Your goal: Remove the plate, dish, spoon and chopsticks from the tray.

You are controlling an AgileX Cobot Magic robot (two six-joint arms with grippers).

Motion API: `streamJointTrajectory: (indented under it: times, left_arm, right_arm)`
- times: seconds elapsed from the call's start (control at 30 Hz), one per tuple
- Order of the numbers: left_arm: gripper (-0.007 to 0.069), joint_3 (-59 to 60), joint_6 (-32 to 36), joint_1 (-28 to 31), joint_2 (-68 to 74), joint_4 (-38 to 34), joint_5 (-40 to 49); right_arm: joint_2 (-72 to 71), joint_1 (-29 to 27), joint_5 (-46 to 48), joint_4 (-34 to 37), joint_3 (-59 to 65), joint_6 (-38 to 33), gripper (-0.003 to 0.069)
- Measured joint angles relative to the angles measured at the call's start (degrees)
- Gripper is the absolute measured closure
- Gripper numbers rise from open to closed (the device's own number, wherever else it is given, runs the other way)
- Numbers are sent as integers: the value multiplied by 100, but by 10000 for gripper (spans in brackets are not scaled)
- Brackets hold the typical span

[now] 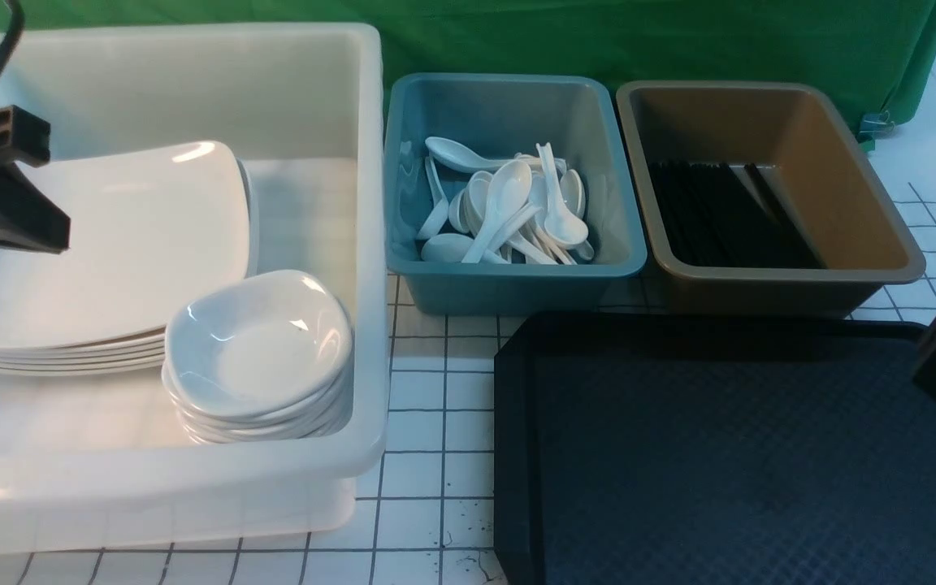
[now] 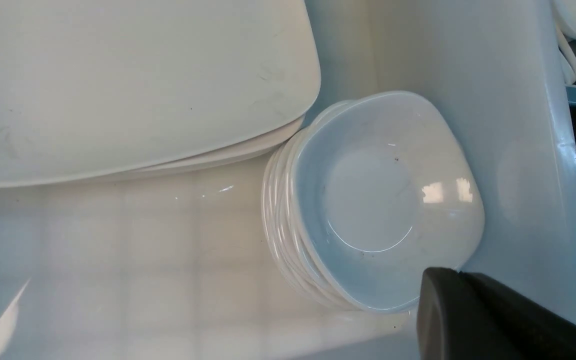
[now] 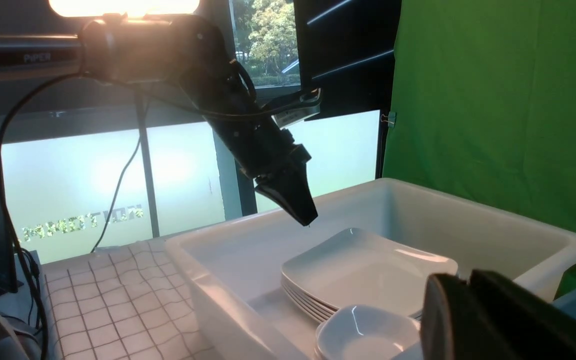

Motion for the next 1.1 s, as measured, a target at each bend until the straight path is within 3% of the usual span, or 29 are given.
streamJointTrajectory:
  times: [0.23,0.37,0.6,0.73,0.77,0.83,0.97,1.1]
  left_arm:
    - [605,0,0,0,0,17,0]
    - [605,0,0,0,0,17,-40]
    - [605,0,34,0,0,30,-159]
    - [605,0,195,0,0,35,-153]
    - [605,0,200,0,0,35,-153]
    - [605,0,202,0,0,29,-208]
    - [605,0,202,0,0,-56,-256]
    - [605,0,202,0,0,-111,-256]
  right_arm:
    - [0,-10,0,0,27,0,568]
    - [-18,-323,-24,0,142,0,555]
    - [-624,-2087,-59,0,1102,0,533]
    - [-1502,-3495,-43,-81,2187,0,511]
    - [-1503,-3495,-43,-99,2234,0,510]
    - [-2008,-4295,23,-304,2837,0,503]
    - [-2531,-5193,265,-428,3436,0,495]
    - [-2831,-5635,566,-436,3704,0,490]
